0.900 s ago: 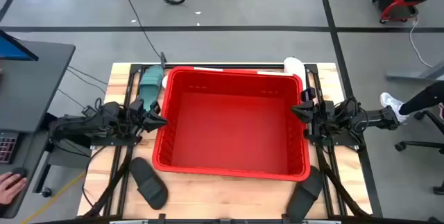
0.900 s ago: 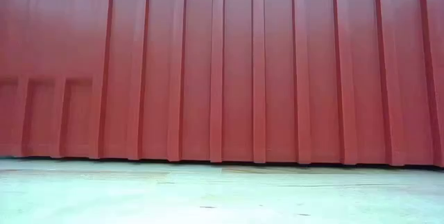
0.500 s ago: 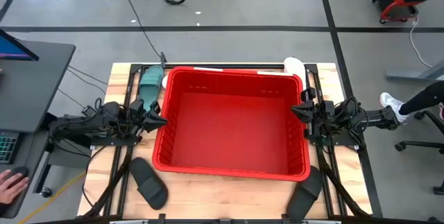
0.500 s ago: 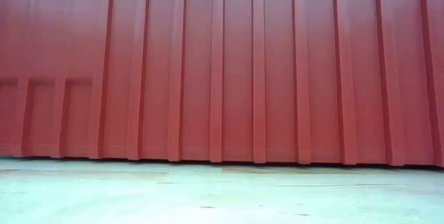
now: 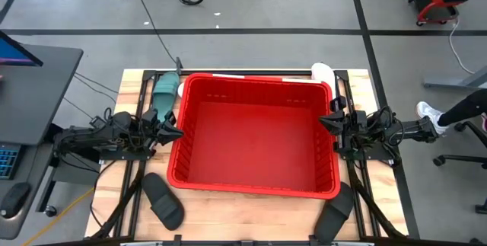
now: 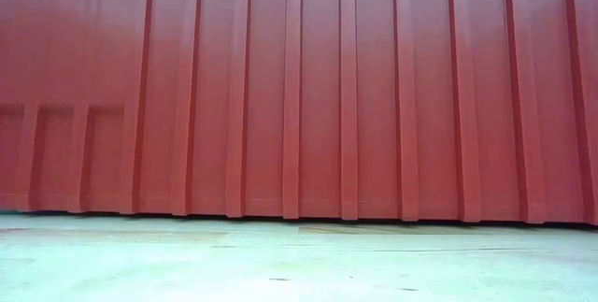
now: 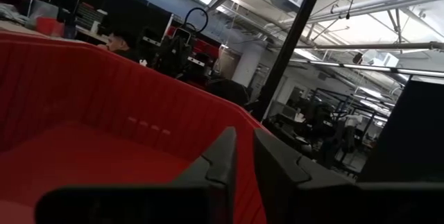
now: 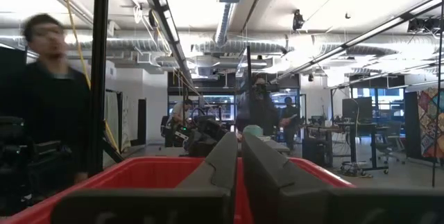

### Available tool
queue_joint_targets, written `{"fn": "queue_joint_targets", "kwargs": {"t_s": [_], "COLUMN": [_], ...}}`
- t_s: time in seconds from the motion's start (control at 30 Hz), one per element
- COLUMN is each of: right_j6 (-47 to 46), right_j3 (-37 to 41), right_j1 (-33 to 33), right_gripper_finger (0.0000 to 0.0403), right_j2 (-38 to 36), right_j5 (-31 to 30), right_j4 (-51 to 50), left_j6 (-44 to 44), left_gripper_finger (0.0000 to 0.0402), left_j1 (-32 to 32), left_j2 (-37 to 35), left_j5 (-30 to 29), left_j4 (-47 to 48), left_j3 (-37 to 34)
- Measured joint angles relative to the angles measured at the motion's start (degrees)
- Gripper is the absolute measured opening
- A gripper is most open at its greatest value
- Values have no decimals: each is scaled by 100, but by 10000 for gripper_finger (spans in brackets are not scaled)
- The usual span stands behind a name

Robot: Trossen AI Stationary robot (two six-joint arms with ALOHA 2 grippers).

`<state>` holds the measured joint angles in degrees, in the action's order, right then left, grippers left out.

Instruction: Pick and place slides into bin

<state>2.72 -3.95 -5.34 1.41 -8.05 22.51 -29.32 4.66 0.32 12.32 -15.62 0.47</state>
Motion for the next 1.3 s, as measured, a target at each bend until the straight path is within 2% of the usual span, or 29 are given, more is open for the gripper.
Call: {"fn": "queue_joint_targets", "kwargs": {"t_s": [1.07,1.3], "right_j6": [0,0], "right_j3": [0,0], "right_j1": [1,2], "right_gripper_finger": [30,30], "right_j2": [0,0], "right_j5": [0,0], "right_j4": [0,2], "left_j6": [0,0], "left_gripper_finger": [51,59], "left_j1": [-1,0], "left_j2": [-1,-1], "left_j5": [0,2], "left_j4": [2,0], "left_j3": [-2,-1]}}
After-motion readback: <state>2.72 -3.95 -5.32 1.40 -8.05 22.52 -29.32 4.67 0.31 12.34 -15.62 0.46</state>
